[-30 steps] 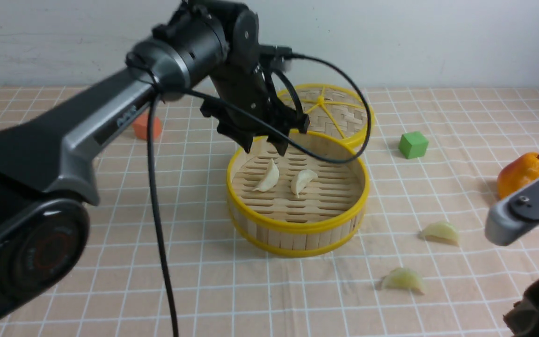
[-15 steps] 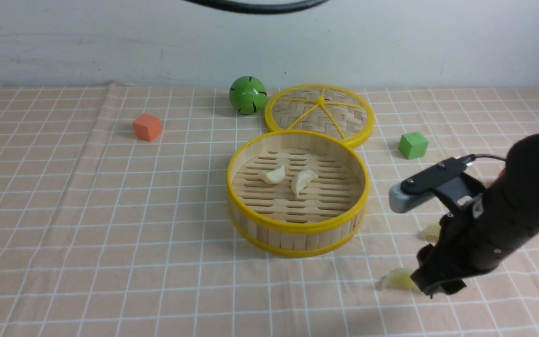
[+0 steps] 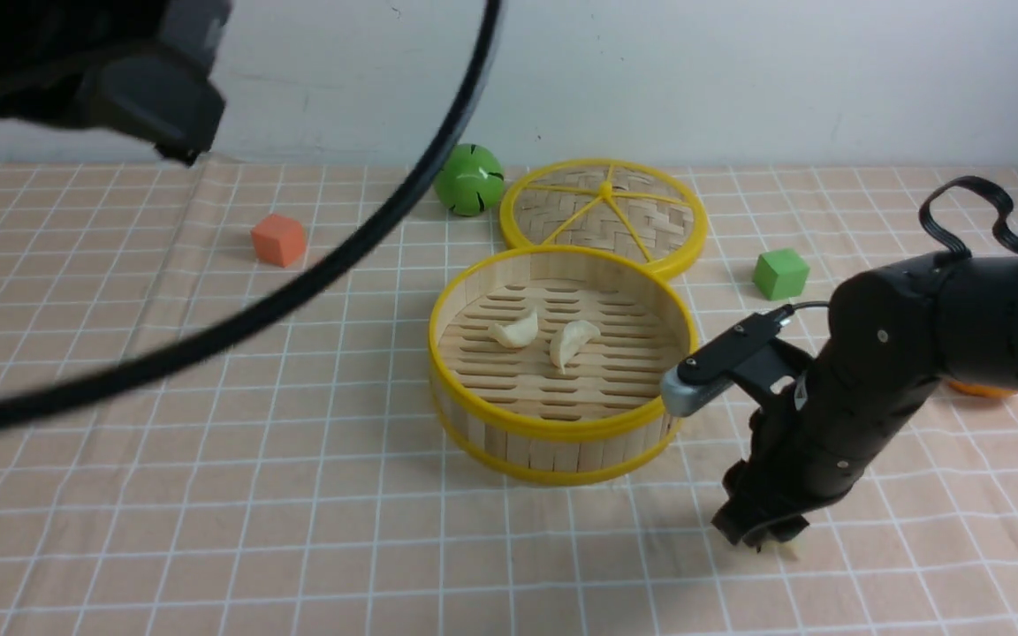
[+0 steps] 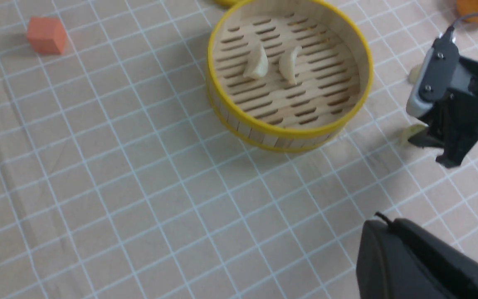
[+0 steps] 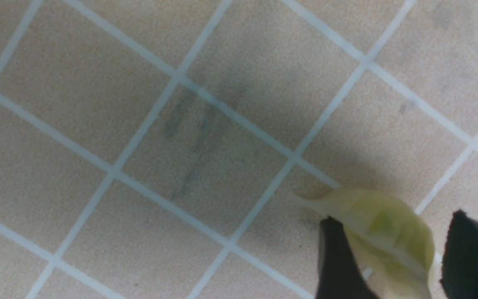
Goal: Put the dumplings into the steamer on the table with the brown tablecloth.
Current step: 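Reach for and grasp a dumpling lying on the table beside the steamer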
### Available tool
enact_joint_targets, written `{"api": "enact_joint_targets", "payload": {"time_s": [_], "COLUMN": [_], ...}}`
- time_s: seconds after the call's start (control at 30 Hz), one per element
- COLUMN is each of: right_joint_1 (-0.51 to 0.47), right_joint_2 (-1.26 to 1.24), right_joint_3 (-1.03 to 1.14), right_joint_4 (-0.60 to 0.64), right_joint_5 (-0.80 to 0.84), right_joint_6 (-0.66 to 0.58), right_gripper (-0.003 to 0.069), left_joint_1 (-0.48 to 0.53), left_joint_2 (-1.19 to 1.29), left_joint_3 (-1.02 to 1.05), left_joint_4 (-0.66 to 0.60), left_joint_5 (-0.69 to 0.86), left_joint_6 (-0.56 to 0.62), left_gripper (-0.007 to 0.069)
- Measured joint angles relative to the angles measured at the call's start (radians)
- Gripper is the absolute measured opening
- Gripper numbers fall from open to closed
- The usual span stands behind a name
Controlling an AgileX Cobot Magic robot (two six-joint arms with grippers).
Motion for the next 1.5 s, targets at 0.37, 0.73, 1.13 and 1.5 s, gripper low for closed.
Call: {"api": "enact_joint_targets", "payload": {"time_s": [0.37,0.73,1.13,1.5], "right_joint_1": [0.0,0.028,0.113,0.108], "right_joint_2": [-0.003,-0.058,0.115,-0.155], "right_joint_3": [-0.014,-0.348,-0.57,-0.22], "right_joint_4": [-0.005,0.183,0.097,-0.018], "right_joint_5": [0.02,0.17,0.423,0.392], "right_joint_6": [-0.001,-0.001,0.042,0.142], "right_gripper": [0.0129,-0.0011,-0.001,0.0], "left_joint_1": [0.0,0.0,0.0,0.0], "left_joint_2": [-0.391,-0.552,-0.552,-0.552], "left_joint_3": [0.309,0.378,0.385,0.385], "left_joint_4": [-0.002,-0.003,-0.005,-0.005], "left_joint_5": [0.001,0.001,0.001,0.001], "left_joint_6": [0.0,0.0,0.0,0.0], "left_gripper": [-0.0014,-0.0014,-0.0014,-0.0014]}}
